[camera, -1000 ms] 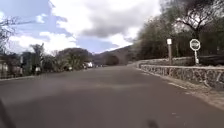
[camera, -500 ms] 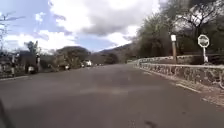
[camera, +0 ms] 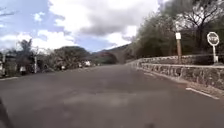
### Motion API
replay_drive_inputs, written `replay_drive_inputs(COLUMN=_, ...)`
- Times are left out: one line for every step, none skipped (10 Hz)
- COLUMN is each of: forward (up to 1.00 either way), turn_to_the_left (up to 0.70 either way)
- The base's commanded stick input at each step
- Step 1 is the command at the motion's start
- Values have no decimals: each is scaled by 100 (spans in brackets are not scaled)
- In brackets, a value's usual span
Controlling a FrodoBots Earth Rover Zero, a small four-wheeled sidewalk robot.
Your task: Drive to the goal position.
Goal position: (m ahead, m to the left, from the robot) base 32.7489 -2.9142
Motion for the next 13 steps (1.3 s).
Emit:
replay_drive_inputs(forward=100, turn_to_the_left=0)
replay_drive_inputs(forward=100, turn_to_the_left=0)
replay_drive_inputs(forward=100, turn_to_the_left=0)
replay_drive_inputs(forward=100, turn_to_the_left=0)
replay_drive_inputs(forward=100, turn_to_the_left=0)
replay_drive_inputs(forward=100, turn_to_the_left=0)
replay_drive_inputs(forward=100, turn_to_the_left=0)
replay_drive_inputs(forward=100, turn_to_the_left=0)
replay_drive_inputs(forward=100, turn_to_the_left=0)
replay_drive_inputs(forward=100, turn_to_the_left=0)
replay_drive_inputs(forward=100, turn_to_the_left=0)
replay_drive_inputs(forward=100, turn_to_the_left=0)
replay_drive_inputs(forward=100, turn_to_the_left=0)
